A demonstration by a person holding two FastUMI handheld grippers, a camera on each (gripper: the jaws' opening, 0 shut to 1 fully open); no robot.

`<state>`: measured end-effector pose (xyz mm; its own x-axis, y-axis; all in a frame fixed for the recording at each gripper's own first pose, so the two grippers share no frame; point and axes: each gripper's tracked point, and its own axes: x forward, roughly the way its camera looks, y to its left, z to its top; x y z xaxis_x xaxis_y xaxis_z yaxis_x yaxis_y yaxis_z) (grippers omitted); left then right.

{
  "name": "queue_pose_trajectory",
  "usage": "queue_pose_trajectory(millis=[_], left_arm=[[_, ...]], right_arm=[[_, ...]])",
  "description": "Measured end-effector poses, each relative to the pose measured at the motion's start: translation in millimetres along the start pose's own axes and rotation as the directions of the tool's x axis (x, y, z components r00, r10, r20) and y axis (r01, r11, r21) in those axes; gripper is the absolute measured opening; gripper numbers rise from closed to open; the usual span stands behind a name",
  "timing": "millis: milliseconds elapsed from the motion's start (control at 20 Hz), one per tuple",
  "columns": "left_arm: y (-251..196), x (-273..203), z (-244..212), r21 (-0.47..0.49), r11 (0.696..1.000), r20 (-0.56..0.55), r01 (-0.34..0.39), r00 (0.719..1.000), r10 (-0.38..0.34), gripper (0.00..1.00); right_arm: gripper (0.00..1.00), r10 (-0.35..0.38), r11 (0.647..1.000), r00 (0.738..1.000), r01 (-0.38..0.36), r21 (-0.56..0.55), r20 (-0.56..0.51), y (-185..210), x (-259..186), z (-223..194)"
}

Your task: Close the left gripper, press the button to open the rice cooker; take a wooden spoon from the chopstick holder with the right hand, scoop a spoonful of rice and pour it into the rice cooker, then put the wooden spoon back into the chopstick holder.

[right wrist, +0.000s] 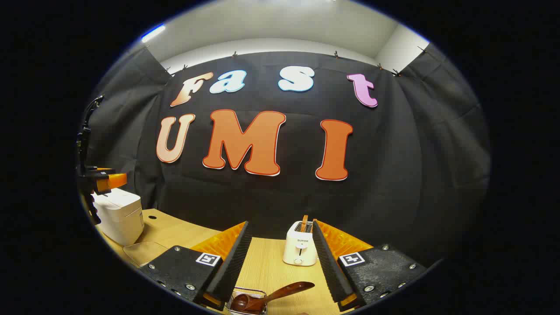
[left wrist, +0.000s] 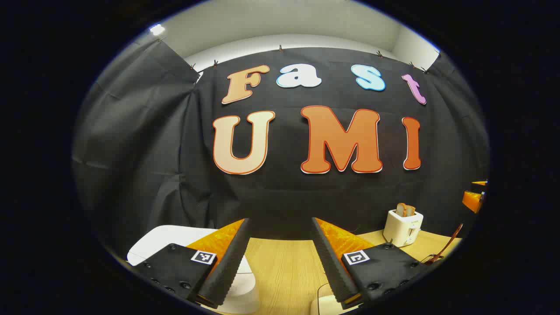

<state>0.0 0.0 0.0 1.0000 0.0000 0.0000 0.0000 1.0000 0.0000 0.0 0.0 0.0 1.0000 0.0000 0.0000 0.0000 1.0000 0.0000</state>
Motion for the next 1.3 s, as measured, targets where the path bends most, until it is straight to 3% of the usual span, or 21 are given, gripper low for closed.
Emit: queue_pose_trajectory(millis=[600, 950, 1000, 1250, 1300], left_arm=[[3, -7, 5, 0.02, 1.0, 0.003, 0.004, 1.0, -0.004, 0.9], [9, -6, 15, 0.059, 0.998, 0.02, -0.023, 1.0, 0.022, 0.88], [11, -6, 18, 0.064, 0.997, 0.03, -0.036, 0.999, 0.034, 0.82], [40, -6, 24, 0.126, 0.983, 0.036, -0.135, 0.991, 0.132, 0.08], [46, 1, 25, 0.132, 0.977, 0.041, -0.166, 0.986, 0.162, 0.06]], right_arm=[[0.83, 0.012, 0.999, 1.0, -0.012, 0.045, 0.007, -1, -1, 12], [0.83, 0.033, 0.999, 0.999, -0.033, 0.011, 0.017, 9, -1, 21], [0.83, 0.041, 0.999, 0.999, -0.041, 0.016, 0.016, 11, -1, 22], [0.83, 0.027, 1.0, 1.0, -0.027, 0.011, 0.015, 7, 1, 20], [0.83, 0.027, 1.0, 1.0, -0.027, 0.009, 0.012, 6, 1, 20]])
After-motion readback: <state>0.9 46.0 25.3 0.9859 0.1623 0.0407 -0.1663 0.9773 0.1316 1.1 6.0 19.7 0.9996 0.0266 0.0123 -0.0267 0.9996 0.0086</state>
